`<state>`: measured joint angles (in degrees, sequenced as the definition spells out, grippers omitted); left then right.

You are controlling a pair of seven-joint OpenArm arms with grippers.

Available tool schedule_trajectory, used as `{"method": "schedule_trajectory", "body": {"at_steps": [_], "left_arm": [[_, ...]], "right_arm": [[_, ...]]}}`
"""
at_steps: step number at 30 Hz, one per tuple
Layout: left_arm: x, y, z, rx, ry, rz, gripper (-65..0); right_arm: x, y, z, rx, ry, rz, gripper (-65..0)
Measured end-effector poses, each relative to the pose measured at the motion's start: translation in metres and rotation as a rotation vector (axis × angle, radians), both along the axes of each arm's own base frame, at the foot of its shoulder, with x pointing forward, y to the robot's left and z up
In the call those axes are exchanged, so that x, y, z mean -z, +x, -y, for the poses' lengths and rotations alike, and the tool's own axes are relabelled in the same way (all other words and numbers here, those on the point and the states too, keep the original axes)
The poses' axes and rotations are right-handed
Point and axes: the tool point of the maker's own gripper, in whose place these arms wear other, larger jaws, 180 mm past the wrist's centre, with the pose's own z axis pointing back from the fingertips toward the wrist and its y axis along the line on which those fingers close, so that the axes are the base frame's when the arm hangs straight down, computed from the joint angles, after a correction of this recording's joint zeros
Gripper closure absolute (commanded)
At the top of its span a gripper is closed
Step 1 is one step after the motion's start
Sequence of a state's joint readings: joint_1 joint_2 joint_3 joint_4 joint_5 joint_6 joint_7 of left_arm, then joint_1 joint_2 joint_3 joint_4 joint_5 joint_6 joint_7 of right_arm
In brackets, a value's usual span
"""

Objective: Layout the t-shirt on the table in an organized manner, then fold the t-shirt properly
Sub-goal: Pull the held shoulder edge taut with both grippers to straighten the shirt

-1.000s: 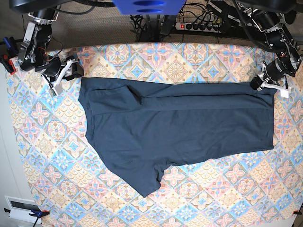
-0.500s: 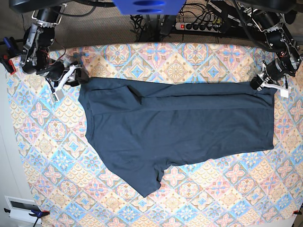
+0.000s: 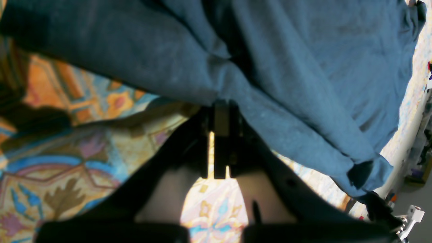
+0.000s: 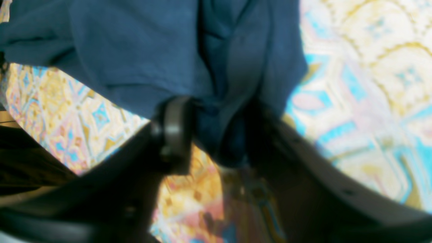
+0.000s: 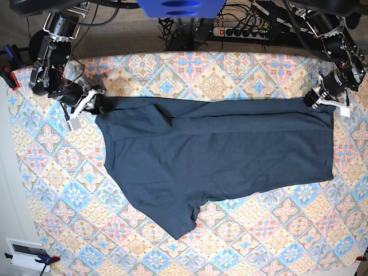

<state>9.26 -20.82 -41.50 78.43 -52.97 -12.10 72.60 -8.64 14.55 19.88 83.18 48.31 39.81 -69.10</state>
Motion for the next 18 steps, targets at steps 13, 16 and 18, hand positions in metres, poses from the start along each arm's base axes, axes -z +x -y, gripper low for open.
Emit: {"method": "schedule_trajectory", "body": {"at_steps": [13, 16, 18], "left_arm": [[-0.001, -0.019, -0.001, 0.095, 0.072, -0.061, 0.0], [0.000, -0.021, 0.000, 0.112, 0.077, -0.071, 0.0], [-0.001, -0.026, -0.005, 0.119, 0.089, -0.083, 0.0]], "right_arm": [[0.004, -0.031, 0.033, 0.030, -0.035, -0.059, -1.0], [0.010, -0.047, 0.037, 0.036, -0.038, -0.092, -1.0], [0.009, -0.056, 0.040, 0.033, -0.052, -0.101, -1.0]]}}
